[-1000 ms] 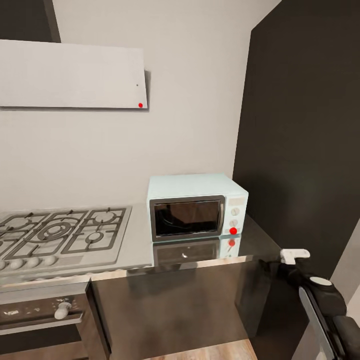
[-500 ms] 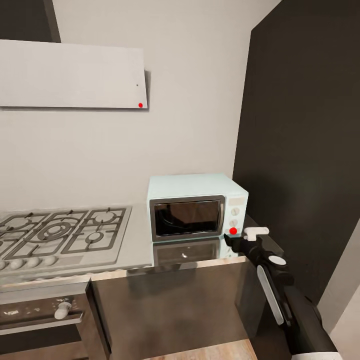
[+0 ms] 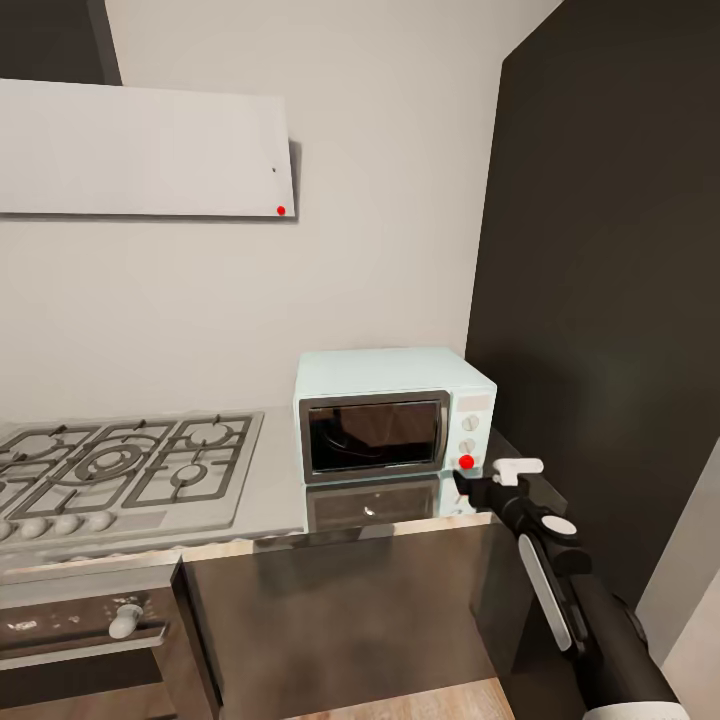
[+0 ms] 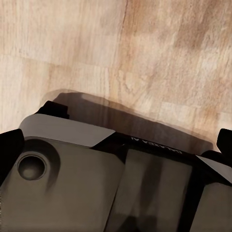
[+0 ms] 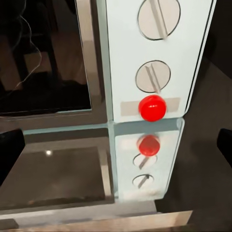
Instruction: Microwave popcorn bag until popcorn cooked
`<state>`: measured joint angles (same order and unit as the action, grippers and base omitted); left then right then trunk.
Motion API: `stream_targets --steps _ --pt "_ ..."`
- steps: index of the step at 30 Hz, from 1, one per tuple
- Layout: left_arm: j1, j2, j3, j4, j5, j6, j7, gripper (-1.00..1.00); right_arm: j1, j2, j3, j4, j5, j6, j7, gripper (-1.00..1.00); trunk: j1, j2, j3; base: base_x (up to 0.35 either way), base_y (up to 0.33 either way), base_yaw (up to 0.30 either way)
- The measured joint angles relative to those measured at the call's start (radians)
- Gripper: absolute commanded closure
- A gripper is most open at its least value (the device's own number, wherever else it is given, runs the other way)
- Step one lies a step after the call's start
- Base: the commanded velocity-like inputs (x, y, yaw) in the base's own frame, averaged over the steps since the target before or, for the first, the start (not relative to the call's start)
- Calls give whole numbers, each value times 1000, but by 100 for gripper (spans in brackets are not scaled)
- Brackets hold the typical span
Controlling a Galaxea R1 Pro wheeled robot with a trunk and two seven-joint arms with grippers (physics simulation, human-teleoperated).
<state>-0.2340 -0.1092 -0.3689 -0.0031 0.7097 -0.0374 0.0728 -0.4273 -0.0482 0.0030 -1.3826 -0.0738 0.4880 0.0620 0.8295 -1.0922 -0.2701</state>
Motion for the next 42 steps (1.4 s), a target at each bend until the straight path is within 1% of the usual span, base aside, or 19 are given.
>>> stream_targets --steps 5,7,8,10,12,19,20,22,23,26,29,33,34,35,37,42 --pt "0 1 0 0 0 0 0 -100 0 0 0 3 2 0 -6 -100 0 0 0 0 0 0" --pt "0 1 0 0 -1 0 0 -100 0 1 0 3 2 10 -30 -100 0 0 0 0 0 22" --pt "0 1 0 0 -1 0 0 -100 0 1 0 3 2 35 -52 -100 0 0 0 0 0 122" --pt "0 0 0 0 -1 0 0 -100 0 1 0 3 3 62 -68 -100 0 0 0 0 0 193" --pt "0 1 0 0 -1 0 0 -100 0 1 -1 2 4 74 -75 -100 0 0 0 0 0 240" --pt "0 1 0 0 -1 0 0 -100 0 0 -2 2 4 77 -81 -100 0 0 0 0 0 235" --pt "0 1 0 0 -1 0 0 -100 0 0 -7 2 5 77 -81 -100 0 0 0 0 0 54" --pt "0 1 0 0 -1 0 0 -100 0 -1 -33 2 5 76 -80 -100 0 0 0 0 0 26" --pt "0 1 0 0 -1 0 0 -100 0 -1 -53 2 6 76 -79 -100 0 0 0 0 0 11" --pt "0 0 0 0 -1 0 0 -100 0 -1 -94 3 6 75 -74 -100 0 0 0 0 0 4" --pt "0 -1 0 -1 -2 0 0 -100 0 -5 -102 4 3 72 -71 -100 0 0 0 0 0 0" --pt "0 -1 0 -1 -2 0 0 -100 0 -23 -105 14 2 66 -74 -100 0 0 0 0 0 0" --pt "0 -1 0 -2 -2 0 0 -100 0 -31 -106 34 4 62 -75 -100 0 0 0 0 0 0" --pt "0 -1 1 -2 -2 0 1 -100 0 -34 -106 43 4 56 -75 -100 0 0 0 0 0 0" --pt "0 -2 1 -2 -2 0 2 -100 0 -37 -108 53 4 46 -76 -100 0 0 0 0 -3 0" --pt "0 0 1 -2 17 0 1 -100 0 -39 -108 58 6 39 -79 -100 0 0 0 0 -187 0"
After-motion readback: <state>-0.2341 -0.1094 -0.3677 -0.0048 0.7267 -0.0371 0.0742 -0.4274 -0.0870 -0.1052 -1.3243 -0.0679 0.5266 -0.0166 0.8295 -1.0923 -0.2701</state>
